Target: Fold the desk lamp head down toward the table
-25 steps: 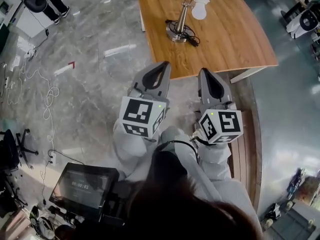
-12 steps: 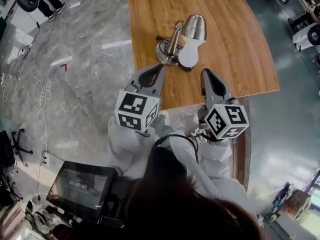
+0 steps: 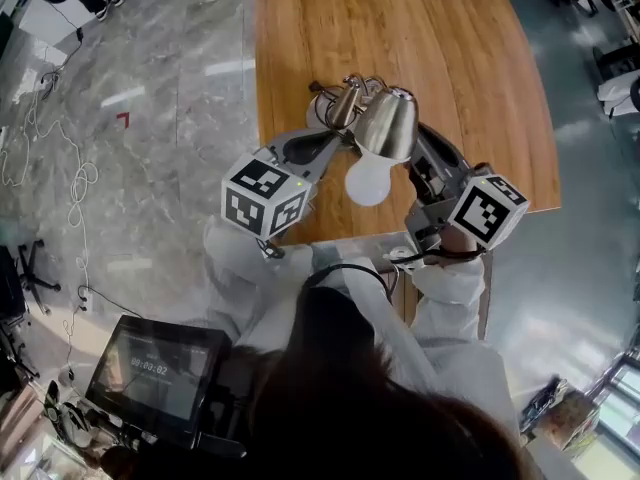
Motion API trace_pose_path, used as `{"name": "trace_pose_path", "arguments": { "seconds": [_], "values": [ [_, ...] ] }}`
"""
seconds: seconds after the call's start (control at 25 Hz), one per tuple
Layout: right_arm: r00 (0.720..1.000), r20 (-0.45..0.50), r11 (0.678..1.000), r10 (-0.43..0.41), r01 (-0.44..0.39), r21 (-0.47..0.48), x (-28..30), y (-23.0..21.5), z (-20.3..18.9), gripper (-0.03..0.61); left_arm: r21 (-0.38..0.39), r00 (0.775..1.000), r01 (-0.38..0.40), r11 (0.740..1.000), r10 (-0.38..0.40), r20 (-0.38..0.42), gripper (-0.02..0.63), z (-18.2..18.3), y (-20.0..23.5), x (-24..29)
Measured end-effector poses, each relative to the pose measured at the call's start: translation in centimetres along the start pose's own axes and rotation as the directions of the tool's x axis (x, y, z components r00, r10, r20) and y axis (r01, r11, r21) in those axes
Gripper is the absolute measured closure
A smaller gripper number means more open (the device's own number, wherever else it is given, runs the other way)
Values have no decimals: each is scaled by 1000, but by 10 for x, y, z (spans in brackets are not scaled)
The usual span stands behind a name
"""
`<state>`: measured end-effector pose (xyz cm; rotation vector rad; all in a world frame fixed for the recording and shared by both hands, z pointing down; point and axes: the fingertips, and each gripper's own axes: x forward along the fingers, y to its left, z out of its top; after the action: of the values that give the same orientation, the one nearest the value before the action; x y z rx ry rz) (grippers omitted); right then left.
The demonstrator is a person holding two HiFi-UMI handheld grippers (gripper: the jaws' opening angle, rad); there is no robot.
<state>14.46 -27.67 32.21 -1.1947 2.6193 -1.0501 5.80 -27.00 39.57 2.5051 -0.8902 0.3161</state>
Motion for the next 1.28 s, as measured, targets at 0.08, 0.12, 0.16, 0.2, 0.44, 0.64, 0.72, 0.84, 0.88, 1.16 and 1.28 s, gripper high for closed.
{"name": "trace_pose_path", "arguments": {
  "seconds": [0.08,0.12,0.16,0.2,0.44,0.64,0.72,0.84,0.88,1.16,1.28],
  "values": [
    [996,-23,992,89,-86,92,8,-1,10,569,15,999,27,1000,-27,-18,612,1,10,10],
    [990,-27,979,139,-133,151,12,-3,16,565,17,999,29,999,-29,-16,608,3,17,14],
    [981,-29,959,192,-181,216,17,-6,20,554,18,1000,28,999,-28,-13,588,5,25,19],
    [969,-33,933,245,-226,281,23,-9,22,537,20,1000,28,999,-28,-13,563,6,34,23],
    [888,-95,767,451,-331,550,75,-37,40,456,25,996,72,997,-70,-55,494,9,81,76],
    [833,-111,674,542,-353,649,81,-21,43,456,76,992,97,992,-91,-85,493,12,73,93],
    [823,-115,656,557,-350,669,80,-16,41,456,97,990,107,990,-97,-101,494,10,69,96],
    [810,-151,662,567,-338,669,78,-13,38,454,126,991,95,988,-83,-104,494,13,72,101],
    [803,-169,666,571,-333,668,78,-12,38,454,135,991,95,986,-81,-105,494,15,72,102],
    [732,-286,642,618,-259,722,81,-2,32,453,204,986,98,974,-68,-152,494,14,73,105],
    [708,-263,587,655,-258,767,83,3,33,453,210,984,101,972,-67,-163,494,13,73,107]
  ]
}}
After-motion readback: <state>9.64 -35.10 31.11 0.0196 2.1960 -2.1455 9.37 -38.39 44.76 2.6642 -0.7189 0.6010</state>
